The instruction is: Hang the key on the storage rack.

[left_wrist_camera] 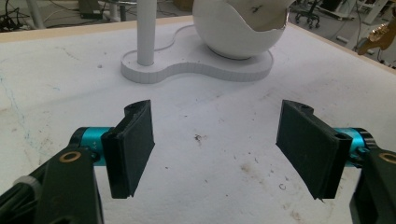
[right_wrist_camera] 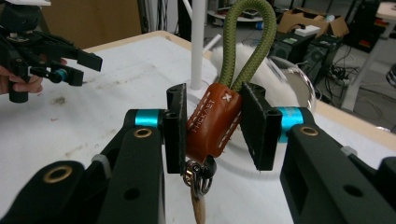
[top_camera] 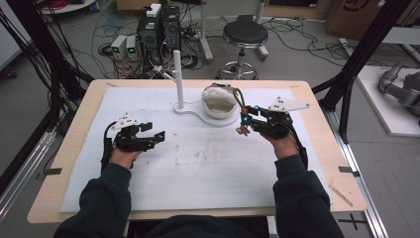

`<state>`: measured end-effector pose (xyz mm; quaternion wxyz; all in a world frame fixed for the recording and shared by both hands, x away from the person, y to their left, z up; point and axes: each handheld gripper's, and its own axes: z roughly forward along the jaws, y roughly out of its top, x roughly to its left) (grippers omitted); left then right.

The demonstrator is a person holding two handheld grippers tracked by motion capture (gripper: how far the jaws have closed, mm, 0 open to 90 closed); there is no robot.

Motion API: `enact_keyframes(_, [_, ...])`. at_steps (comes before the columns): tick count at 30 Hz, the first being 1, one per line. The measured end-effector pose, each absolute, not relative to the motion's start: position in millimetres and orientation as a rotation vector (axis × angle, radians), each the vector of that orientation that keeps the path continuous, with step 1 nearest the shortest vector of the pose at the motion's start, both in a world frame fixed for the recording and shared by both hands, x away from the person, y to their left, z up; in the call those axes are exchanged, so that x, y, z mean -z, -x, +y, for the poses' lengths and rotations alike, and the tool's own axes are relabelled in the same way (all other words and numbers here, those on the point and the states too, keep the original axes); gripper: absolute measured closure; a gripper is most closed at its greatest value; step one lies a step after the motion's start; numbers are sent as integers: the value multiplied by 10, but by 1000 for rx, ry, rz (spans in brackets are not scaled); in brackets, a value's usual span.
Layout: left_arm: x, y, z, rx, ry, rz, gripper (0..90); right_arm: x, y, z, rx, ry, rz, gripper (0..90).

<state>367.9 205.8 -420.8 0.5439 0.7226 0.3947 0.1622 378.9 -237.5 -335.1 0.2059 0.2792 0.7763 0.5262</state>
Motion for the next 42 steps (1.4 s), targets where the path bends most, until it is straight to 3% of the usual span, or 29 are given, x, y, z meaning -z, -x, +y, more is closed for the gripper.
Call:
enact_keyframes(18, [4201,-3666,2085,-387,-1709,930,273,2958,-4297,-1308,-1379,-526,2193,645])
enact_keyframes(30, [4199,-3651,2108,-388,-1695,932,273,2973,-4532,-758,-1275,-451,2251,645])
enact_keyframes(42, [4201,-3653,2115,-384,-1697,932,273,3118,-4694,-530,-1129,-475,2276,645])
